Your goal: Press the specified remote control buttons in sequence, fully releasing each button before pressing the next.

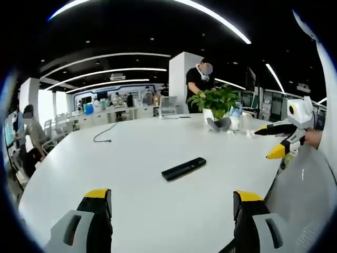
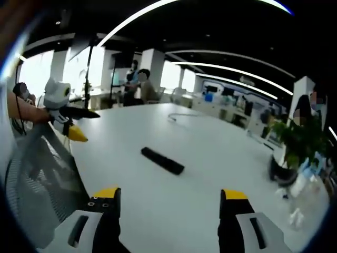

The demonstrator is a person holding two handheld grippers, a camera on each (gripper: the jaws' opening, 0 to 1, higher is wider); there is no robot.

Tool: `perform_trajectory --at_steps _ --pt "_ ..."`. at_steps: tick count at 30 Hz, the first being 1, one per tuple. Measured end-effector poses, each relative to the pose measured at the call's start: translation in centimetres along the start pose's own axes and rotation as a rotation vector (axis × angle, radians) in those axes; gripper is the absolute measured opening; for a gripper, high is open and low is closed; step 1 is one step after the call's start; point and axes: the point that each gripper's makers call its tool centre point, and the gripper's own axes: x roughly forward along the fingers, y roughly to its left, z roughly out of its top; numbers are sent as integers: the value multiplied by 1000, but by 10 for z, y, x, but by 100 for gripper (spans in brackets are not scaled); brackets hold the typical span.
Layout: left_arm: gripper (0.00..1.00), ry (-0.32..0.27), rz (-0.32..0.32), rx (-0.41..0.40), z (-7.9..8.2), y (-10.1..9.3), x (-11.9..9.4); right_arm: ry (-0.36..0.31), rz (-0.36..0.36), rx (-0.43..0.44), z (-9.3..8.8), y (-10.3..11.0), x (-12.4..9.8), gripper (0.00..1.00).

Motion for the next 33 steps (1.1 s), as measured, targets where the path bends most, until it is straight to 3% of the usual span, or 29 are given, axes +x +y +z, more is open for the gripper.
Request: perform_trajectory --at_steps 5,15,22,24,27,33 --pt "100 15 -19 30 -3 -6 4 1 -8 8 0 -2 -1 75" --pt "100 -44 -3 2 5 0 0 9 -11 4 -2 -2 0 75" --pt "100 -193 -20 -110 32 -1 -8 -36 -13 20 7 -3 -3 75" --pt "100 -190 -4 -107 32 1 -9 -40 -16 27 7 -4 -3 75" --pt "100 -119 74 -56 18 12 -10 -28 -23 26 4 -5 -3 75" --pt "100 -130 52 -68 20 8 -9 -31 -19 15 6 -3 -3 75"
